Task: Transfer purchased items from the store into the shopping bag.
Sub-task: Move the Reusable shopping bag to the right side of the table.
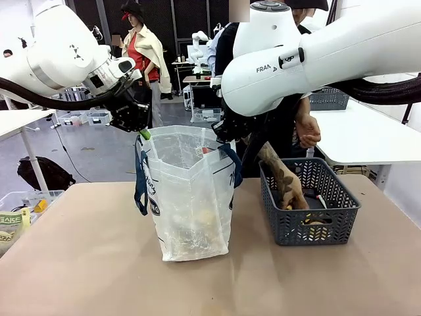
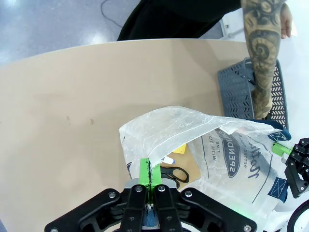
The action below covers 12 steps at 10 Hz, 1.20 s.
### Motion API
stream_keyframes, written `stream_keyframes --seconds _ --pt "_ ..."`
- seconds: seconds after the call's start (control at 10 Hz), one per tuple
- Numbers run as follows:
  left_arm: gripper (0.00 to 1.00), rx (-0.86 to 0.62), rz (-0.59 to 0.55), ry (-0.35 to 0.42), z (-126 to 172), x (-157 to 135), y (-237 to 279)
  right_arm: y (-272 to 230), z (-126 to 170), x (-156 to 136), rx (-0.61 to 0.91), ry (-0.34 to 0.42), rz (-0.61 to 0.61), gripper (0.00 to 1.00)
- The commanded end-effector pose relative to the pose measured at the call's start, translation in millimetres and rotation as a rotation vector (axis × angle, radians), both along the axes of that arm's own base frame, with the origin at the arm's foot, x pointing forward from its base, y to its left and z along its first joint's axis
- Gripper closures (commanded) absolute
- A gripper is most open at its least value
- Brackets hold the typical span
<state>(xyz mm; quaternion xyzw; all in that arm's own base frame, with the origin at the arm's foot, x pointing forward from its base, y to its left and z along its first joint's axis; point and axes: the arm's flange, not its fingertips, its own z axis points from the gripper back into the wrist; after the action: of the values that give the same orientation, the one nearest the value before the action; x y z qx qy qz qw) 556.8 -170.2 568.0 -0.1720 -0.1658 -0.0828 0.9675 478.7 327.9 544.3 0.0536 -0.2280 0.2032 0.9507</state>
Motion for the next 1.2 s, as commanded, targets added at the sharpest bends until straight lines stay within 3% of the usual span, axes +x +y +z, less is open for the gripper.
stream_keyframes --seconds 0.0,1.1 --pt "1.0 -0.003 0.014 -0.002 3.1 -2.7 2.5 -2.5 -0.2 -0.2 0.003 -0.001 -0.005 1.0" --pt "1.0 -0.003 0.014 -0.002 3.1 -2.7 2.5 -2.5 -0.2 -0.2 0.003 -0.001 -0.005 1.0"
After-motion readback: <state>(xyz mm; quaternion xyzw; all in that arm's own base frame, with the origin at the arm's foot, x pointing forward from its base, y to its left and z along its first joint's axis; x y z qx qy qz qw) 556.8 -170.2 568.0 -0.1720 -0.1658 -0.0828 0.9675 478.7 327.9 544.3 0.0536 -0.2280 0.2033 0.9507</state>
